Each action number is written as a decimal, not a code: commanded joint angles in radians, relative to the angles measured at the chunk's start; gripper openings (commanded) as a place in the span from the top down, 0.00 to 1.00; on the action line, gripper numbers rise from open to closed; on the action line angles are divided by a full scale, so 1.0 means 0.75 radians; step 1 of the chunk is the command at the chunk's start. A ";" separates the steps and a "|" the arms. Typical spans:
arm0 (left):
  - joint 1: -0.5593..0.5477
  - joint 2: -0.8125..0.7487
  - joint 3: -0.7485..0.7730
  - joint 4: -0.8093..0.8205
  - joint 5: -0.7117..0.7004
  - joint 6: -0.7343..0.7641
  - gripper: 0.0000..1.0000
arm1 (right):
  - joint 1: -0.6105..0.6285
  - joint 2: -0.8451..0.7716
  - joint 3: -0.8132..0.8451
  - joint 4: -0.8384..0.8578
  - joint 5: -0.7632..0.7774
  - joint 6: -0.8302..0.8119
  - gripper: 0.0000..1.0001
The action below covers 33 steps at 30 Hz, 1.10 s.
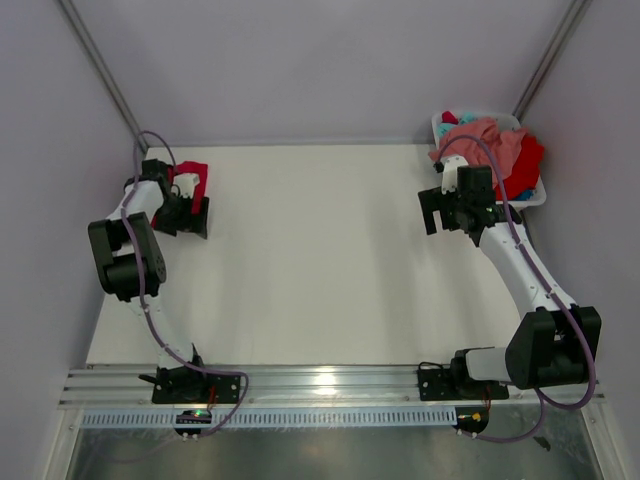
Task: Fold and stack the t-shirts
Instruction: Neatly place the folded tshirt to the corner
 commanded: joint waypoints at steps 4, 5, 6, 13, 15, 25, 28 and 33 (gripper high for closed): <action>-0.041 0.076 0.054 0.082 -0.040 -0.015 0.01 | 0.009 0.006 0.007 0.051 0.007 0.012 0.01; -0.045 0.082 0.064 0.082 -0.040 -0.019 0.01 | 0.009 0.006 0.009 0.051 0.007 0.010 0.01; -0.053 0.096 0.070 0.082 -0.040 -0.023 0.01 | 0.009 0.006 0.009 0.053 0.009 0.010 0.01; -0.076 0.192 0.170 0.074 -0.038 -0.074 0.01 | 0.009 0.006 0.005 0.053 0.015 0.008 0.01; -0.084 0.211 0.187 0.090 -0.048 -0.095 0.01 | 0.007 0.004 0.005 0.053 0.017 0.006 0.00; -0.115 0.311 0.315 0.160 -0.124 -0.181 0.01 | 0.009 0.004 0.005 0.055 0.030 0.004 0.01; -0.115 0.344 0.360 0.166 -0.153 -0.195 0.01 | 0.009 0.001 0.001 0.057 0.036 0.000 0.01; -0.121 0.389 0.420 0.166 -0.232 -0.193 0.01 | 0.009 -0.003 -0.003 0.059 0.038 -0.002 0.01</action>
